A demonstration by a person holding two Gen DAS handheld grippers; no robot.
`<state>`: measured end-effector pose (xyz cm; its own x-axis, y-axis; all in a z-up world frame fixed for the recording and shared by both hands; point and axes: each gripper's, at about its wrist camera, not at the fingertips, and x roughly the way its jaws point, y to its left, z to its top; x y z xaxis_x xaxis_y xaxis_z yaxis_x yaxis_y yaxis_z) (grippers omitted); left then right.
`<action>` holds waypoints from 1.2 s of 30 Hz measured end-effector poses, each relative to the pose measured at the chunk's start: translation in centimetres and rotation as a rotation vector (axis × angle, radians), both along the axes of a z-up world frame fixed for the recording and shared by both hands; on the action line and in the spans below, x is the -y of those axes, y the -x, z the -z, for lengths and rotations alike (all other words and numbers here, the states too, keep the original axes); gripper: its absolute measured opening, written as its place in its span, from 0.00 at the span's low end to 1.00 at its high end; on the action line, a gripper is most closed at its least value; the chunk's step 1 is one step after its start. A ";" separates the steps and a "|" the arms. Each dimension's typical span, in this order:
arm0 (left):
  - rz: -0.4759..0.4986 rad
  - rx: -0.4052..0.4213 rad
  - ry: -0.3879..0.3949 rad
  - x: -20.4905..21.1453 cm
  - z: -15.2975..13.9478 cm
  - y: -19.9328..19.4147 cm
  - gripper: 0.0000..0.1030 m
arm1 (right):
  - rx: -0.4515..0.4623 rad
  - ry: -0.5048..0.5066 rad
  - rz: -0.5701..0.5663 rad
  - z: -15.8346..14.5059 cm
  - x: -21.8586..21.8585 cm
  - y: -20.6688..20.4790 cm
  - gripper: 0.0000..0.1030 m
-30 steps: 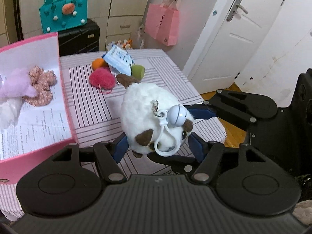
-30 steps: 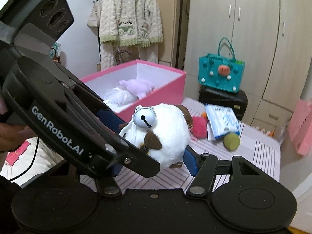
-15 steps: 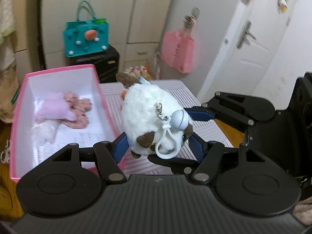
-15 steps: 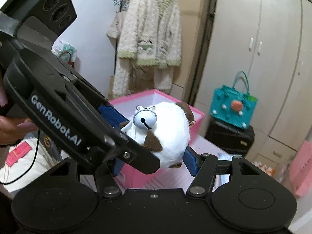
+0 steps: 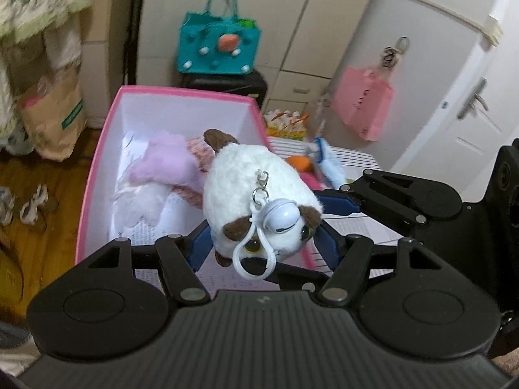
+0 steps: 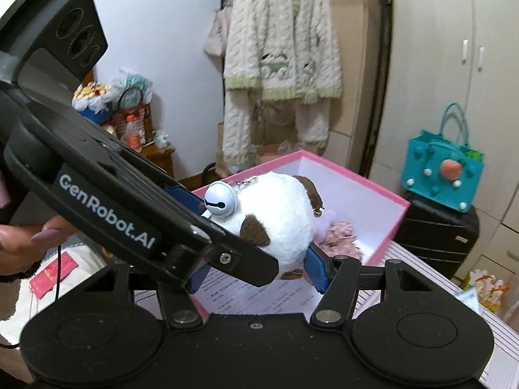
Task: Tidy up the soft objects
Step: 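Lower the white plush into the box and open the left gripper, then withdraw the left gripper from the box toward the table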
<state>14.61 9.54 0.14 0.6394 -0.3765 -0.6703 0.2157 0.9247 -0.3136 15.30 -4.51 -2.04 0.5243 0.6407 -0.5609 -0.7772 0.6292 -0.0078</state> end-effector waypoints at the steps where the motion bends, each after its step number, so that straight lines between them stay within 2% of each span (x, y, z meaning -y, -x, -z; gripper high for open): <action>1: -0.009 -0.014 0.006 -0.6 0.4 -0.3 0.64 | -0.012 0.005 -0.012 0.2 -0.3 -0.5 0.64; 9: -0.064 -0.119 0.047 -3.3 3.9 -3.5 0.64 | -0.189 -0.006 -0.065 3.0 -2.2 -4.8 0.63; 14: -0.089 -0.158 0.051 -4.2 5.2 -4.8 0.64 | -0.229 0.028 -0.091 4.0 -3.8 -6.1 0.63; 17: -0.083 -0.189 0.034 -4.7 5.4 -5.5 0.64 | -0.249 0.063 -0.119 4.4 -4.6 -6.6 0.62; 21: -0.051 -0.240 0.051 -5.2 6.0 -5.8 0.63 | -0.268 0.105 -0.135 4.7 -4.9 -6.9 0.62; 28: -0.015 -0.224 0.050 -4.8 6.0 -5.3 0.63 | -0.234 0.188 -0.130 4.3 -4.8 -6.6 0.62; 32: -0.020 -0.169 0.029 -4.6 5.5 -5.0 0.62 | -0.174 0.229 -0.083 4.3 -4.6 -6.6 0.63; 36: -0.020 -0.137 0.031 -4.7 5.6 -5.4 0.60 | -0.182 0.215 -0.040 4.2 -3.8 -7.1 0.61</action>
